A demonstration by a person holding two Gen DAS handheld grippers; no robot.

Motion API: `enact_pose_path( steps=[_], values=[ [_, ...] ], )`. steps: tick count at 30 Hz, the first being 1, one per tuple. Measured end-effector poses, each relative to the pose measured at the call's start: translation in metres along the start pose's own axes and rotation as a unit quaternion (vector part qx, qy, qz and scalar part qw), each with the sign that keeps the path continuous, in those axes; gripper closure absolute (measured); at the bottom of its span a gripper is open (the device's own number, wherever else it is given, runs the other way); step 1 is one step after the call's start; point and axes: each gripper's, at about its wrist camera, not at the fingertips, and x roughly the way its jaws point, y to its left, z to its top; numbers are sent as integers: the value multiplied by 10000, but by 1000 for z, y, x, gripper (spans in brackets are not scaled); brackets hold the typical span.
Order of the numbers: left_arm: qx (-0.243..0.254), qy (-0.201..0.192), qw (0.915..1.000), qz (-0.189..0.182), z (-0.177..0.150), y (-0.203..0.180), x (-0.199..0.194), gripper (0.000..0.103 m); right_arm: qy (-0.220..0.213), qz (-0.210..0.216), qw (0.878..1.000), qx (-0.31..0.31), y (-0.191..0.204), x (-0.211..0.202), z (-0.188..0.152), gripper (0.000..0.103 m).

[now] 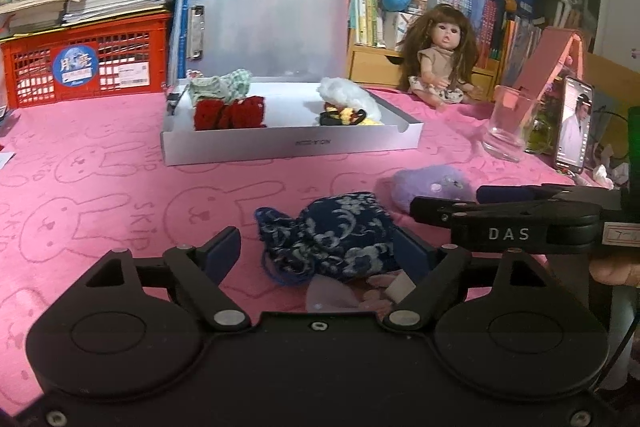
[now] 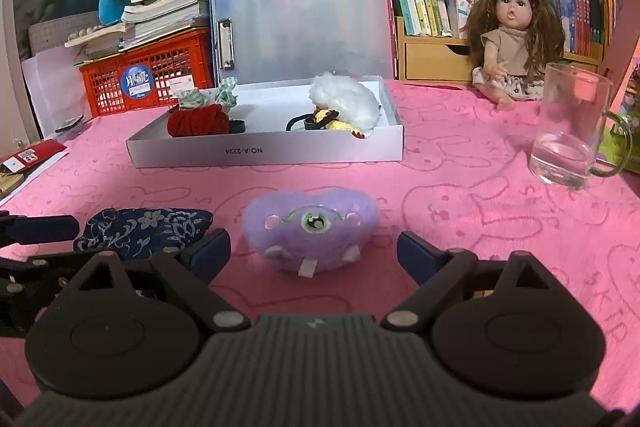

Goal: Organize objects
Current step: 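Grasp the blue floral pouch with the left tool while the right tool grasps the purple plush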

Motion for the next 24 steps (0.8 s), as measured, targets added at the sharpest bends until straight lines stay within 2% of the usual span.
enact_pose_path(
  steps=[3,8,18,24],
  values=[
    [59,12,9999,-94,1,-6,4,17,-3,26,9999,107,-2,0,0,8],
    [114,33,9999,-28,3,-13,13,13,0,80,9995,301,-8,0,0,8],
    [-105,197,9997,-33,3,-10,29,13,19,30,9989,470,-11,1,1,8],
    [-10,185,9998,-25,0,-11,30,14,-25,34,9985,550,-13,0,0,8]
  ],
)
